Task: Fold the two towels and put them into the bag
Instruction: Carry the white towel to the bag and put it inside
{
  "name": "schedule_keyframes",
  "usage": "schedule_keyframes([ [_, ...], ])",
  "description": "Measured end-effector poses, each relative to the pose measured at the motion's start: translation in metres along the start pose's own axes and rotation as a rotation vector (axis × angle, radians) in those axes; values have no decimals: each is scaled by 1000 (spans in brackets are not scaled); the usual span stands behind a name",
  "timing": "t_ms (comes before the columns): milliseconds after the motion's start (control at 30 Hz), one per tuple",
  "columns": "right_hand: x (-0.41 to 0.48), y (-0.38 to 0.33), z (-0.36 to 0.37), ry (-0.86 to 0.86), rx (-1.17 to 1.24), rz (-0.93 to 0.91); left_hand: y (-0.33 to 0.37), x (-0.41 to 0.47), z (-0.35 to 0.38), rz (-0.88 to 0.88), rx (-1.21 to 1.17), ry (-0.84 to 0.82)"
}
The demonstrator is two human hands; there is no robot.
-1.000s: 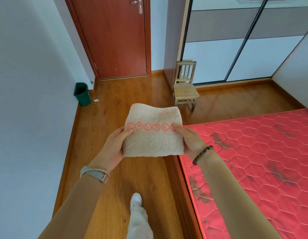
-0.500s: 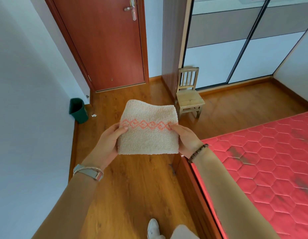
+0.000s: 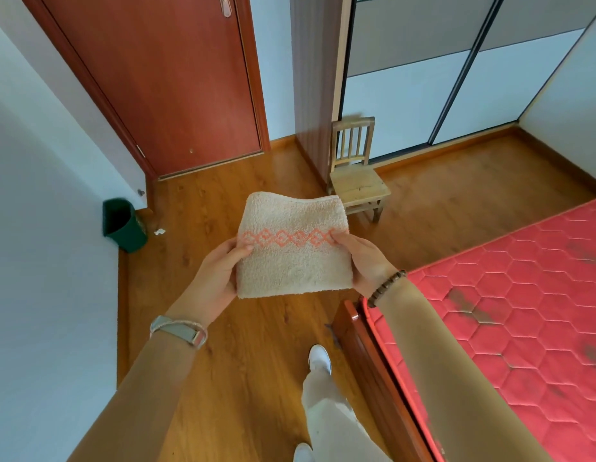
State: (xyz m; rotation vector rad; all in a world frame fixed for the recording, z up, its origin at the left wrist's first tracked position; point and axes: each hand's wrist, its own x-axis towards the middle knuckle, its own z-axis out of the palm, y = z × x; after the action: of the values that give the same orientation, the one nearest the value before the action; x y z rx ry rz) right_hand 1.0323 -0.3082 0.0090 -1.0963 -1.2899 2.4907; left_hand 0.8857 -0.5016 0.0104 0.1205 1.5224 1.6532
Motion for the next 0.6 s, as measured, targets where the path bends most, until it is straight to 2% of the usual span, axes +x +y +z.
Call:
schedule_keyframes([
  [600,186,-159,-46,116,111,-26,110,242,84,-19,53,-119],
])
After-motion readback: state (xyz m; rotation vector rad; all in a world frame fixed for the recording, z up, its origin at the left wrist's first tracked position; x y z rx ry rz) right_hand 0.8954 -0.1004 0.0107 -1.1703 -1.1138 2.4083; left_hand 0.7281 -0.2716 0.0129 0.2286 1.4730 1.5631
